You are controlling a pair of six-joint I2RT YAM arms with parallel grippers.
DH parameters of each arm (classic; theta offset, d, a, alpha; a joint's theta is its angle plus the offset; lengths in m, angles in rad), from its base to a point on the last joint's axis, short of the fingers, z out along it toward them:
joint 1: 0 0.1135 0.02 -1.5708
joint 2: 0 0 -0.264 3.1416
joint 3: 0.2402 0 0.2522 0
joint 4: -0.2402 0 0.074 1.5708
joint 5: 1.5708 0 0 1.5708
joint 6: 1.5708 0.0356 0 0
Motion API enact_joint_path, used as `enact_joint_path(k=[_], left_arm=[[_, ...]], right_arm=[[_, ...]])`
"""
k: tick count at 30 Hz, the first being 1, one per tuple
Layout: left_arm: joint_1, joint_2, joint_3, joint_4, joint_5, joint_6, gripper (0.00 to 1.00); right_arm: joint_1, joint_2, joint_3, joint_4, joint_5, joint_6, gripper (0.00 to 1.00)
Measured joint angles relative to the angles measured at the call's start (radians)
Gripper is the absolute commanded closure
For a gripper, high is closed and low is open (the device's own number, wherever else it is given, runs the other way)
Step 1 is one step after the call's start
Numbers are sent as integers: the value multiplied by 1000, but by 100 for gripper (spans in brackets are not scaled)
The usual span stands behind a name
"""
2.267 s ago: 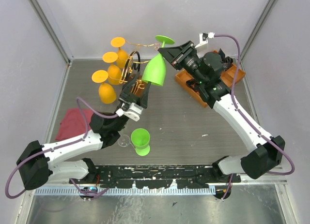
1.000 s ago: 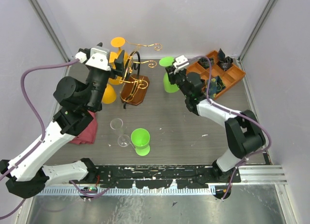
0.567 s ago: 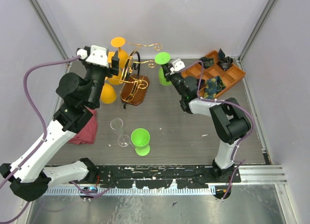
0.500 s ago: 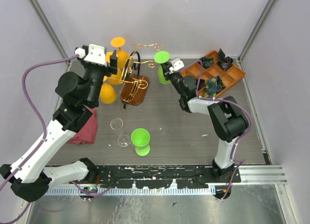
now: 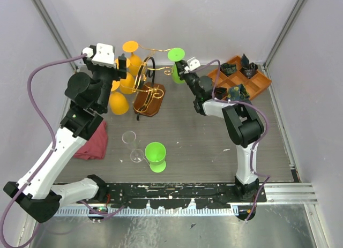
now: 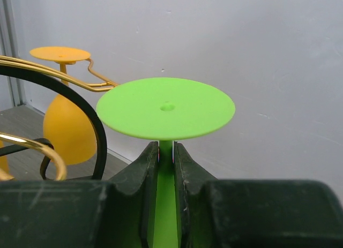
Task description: Place the wine glass upside down on the wine glass rack
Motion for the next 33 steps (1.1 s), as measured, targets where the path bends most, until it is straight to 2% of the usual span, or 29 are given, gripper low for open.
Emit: enact_joint_path(k=[13,33], left_arm=[[52,58,14,-14,18,-15,23],[83,128,51,-16,37,-37,23]], right_arm=[[-23,117,145,-12,-76,45,99],[-21,205,252,-47,-122,81,99]])
